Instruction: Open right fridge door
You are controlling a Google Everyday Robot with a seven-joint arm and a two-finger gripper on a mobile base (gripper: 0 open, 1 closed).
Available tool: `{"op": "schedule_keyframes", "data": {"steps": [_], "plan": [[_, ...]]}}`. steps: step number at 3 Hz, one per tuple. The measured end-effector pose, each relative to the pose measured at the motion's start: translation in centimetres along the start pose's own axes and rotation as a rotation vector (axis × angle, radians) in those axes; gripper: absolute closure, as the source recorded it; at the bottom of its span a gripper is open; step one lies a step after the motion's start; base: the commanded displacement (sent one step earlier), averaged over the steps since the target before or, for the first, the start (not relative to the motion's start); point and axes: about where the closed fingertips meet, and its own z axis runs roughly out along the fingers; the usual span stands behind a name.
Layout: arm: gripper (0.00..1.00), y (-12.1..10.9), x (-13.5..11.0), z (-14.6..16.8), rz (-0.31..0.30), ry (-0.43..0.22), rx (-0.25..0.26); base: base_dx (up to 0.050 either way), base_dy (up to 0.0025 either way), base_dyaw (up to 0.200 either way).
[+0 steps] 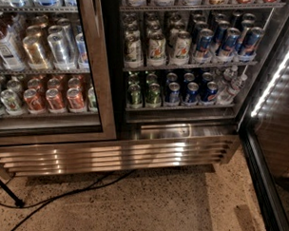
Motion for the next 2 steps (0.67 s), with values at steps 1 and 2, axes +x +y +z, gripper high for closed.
{"op": "schedule_keyframes", "data": {"steps": [1,2], "plan": [[1.00,-0.4,0.8,0.8,-0.036,0.001,0.016,0.000,0.00000,0.000],[1.00,-0.7,1.2,1.8,-0.064,0.017,0.031,0.000,0.00000,0.000]]}}
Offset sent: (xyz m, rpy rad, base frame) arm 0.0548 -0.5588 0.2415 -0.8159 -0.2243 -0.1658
